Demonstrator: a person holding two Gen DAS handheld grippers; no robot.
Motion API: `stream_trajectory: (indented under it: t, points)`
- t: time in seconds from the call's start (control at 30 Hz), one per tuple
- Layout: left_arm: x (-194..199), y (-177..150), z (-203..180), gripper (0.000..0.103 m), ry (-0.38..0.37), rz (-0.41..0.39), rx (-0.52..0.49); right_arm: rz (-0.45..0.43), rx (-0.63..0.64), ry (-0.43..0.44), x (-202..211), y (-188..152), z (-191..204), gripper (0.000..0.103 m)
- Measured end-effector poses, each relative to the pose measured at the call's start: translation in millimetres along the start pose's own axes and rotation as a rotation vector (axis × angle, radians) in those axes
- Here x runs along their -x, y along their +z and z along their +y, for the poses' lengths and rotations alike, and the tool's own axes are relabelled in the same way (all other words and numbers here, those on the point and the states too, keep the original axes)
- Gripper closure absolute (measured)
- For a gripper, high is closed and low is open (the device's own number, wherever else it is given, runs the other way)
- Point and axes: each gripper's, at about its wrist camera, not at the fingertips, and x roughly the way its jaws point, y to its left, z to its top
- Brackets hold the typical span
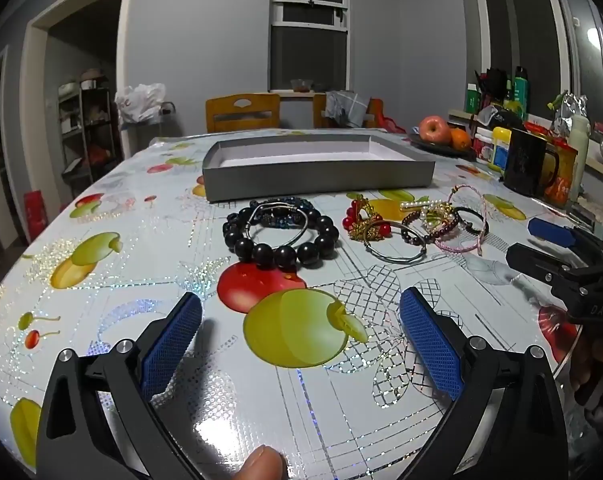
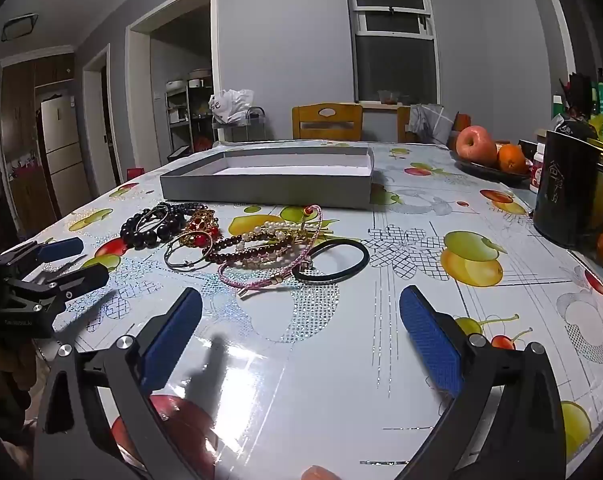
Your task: Organize jewelry
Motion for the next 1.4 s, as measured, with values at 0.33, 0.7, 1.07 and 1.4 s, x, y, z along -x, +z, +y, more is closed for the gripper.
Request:
stream_trajectory:
  t: [0.33,0.7,1.07,1.4]
  points:
    - [0,0,0,0.005,0.001,0.001,-0.001,-0.002,-0.001,0.001,0,0,1,0.006]
    - [0,-1,1,0.005,0.001,0.001,-0.001,-0.002,0.000,0.001,0,0,1,0.005]
    - [-8,0,1,0.005,-0.019,0.066,-0.001,0.043,-0.001,0.013,-3,1,1,0.005]
    - [12,20,-3,0.005,-0.028,0.107,-0.074,0.100,-0.010,0.035,1,19,0,0.005]
